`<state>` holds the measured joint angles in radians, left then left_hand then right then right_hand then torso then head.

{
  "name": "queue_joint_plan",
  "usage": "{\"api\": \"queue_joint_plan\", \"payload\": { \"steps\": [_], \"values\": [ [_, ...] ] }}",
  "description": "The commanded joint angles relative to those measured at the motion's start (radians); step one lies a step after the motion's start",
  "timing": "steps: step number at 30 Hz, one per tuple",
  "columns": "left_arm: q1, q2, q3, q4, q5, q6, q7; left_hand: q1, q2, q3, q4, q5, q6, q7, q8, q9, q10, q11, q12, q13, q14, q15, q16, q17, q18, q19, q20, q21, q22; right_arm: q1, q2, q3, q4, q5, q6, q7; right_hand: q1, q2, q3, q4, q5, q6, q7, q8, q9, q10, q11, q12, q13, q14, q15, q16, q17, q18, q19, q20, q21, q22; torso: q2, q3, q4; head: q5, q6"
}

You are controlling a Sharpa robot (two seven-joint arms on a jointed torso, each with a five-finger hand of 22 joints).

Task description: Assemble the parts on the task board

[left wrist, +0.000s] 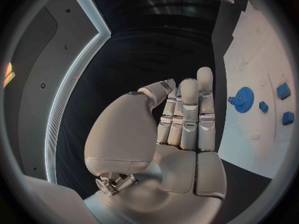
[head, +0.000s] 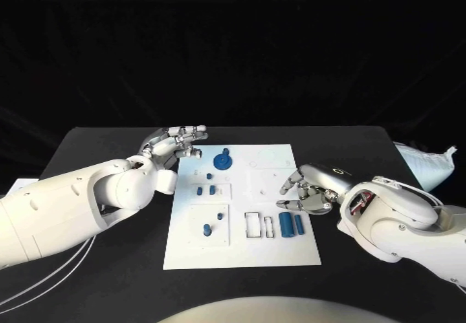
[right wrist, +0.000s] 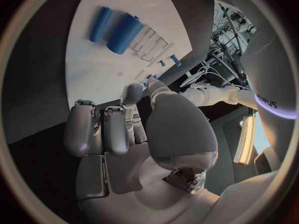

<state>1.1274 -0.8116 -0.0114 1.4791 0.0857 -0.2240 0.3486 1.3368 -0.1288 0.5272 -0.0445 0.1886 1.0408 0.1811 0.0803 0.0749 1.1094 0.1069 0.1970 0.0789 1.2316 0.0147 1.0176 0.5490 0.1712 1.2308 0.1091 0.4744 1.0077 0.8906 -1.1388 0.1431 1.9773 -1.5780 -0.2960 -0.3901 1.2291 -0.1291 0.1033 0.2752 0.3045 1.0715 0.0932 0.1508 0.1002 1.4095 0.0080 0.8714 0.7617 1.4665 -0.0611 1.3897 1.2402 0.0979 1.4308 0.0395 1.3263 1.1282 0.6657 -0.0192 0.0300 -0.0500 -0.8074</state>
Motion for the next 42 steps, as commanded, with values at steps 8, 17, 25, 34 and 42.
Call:
{"api": "queue_joint_plan", "payload": {
  "steps": [8,17,25,34,42],
  "values": [
    [-0.011,0.006,0.000,-0.010,-0.010,0.022,0.006,0.006,0.001,-0.003,-0.004,0.003,-0.008,0.002,0.006,-0.002,-0.006,0.001,0.006,-0.001,-0.005,0.001,-0.006,-0.001,0.010,-0.002,0.002,-0.006,-0.001,-0.023,-0.026,-0.011,0.011,0.013,0.120,-0.188,-0.014,0.063,-0.130,0.014,-0.016,-0.010,0.002,0.034,0.026,-0.032,0.003,0.250,0.323,0.061,-0.001,0.034,0.044,-0.017,0.001,0.007,0.016,0.021,-0.004,-0.0026,-0.0062,-0.016,0.000],
    [-0.015,0.006,0.000,-0.012,-0.010,0.022,0.007,0.006,0.001,-0.003,-0.004,0.003,-0.008,0.002,0.006,-0.002,-0.006,0.001,0.006,-0.001,-0.005,0.001,-0.006,-0.001,0.010,-0.002,0.002,-0.006,-0.001,-0.038,-0.005,-0.015,0.007,-0.008,0.137,-0.193,-0.044,0.074,-0.179,0.016,-0.023,-0.005,-0.003,0.052,0.044,-0.029,0.001,0.275,0.367,0.061,-0.002,0.039,0.050,-0.017,0.001,0.005,0.019,0.025,-0.003,-0.0030,-0.0065,-0.013,0.001],
    [-0.017,0.006,0.000,-0.012,-0.010,0.022,0.007,0.005,0.003,-0.004,-0.004,0.003,-0.008,0.002,0.007,-0.002,-0.007,0.001,0.009,-0.002,-0.006,0.002,-0.005,-0.003,0.010,-0.002,0.002,-0.007,-0.001,-0.048,0.022,-0.019,-0.001,-0.040,0.144,-0.194,-0.045,0.075,-0.186,0.015,-0.024,-0.004,-0.004,0.055,0.047,-0.026,0.000,0.283,0.378,0.061,-0.003,0.040,0.053,-0.018,0.001,0.005,0.021,0.028,-0.002,-0.0039,-0.0077,-0.014,0.000],
    [-0.018,0.005,0.000,-0.011,-0.010,0.023,0.007,0.003,0.004,-0.005,-0.002,0.003,-0.008,0.002,0.008,-0.002,-0.008,0.002,0.010,-0.002,-0.007,0.002,-0.005,-0.003,0.010,-0.002,0.003,-0.008,-0.002,-0.069,0.048,-0.021,-0.021,-0.083,0.165,-0.197,-0.044,0.078,-0.192,0.015,-0.021,-0.004,-0.004,0.058,0.051,-0.025,0.000,0.287,0.386,0.061,-0.003,0.041,0.053,-0.018,0.001,0.004,0.021,0.029,-0.002,-0.0038,-0.0059,-0.013,-0.003],
    [-0.018,0.005,0.000,-0.011,-0.010,0.023,0.007,0.003,0.004,-0.005,-0.002,0.003,-0.008,0.002,0.008,-0.002,-0.008,0.002,0.010,-0.002,-0.007,0.002,-0.005,-0.003,0.010,-0.002,0.003,-0.008,-0.002,-0.078,0.075,-0.026,-0.050,-0.110,0.180,-0.201,-0.038,0.082,-0.196,0.014,-0.018,-0.007,-0.004,0.059,0.054,-0.027,0.000,0.285,0.388,0.061,-0.003,0.042,0.054,-0.018,0.002,0.004,0.023,0.032,-0.002,-0.0046,-0.0067,-0.009,-0.005]
  ]
}}
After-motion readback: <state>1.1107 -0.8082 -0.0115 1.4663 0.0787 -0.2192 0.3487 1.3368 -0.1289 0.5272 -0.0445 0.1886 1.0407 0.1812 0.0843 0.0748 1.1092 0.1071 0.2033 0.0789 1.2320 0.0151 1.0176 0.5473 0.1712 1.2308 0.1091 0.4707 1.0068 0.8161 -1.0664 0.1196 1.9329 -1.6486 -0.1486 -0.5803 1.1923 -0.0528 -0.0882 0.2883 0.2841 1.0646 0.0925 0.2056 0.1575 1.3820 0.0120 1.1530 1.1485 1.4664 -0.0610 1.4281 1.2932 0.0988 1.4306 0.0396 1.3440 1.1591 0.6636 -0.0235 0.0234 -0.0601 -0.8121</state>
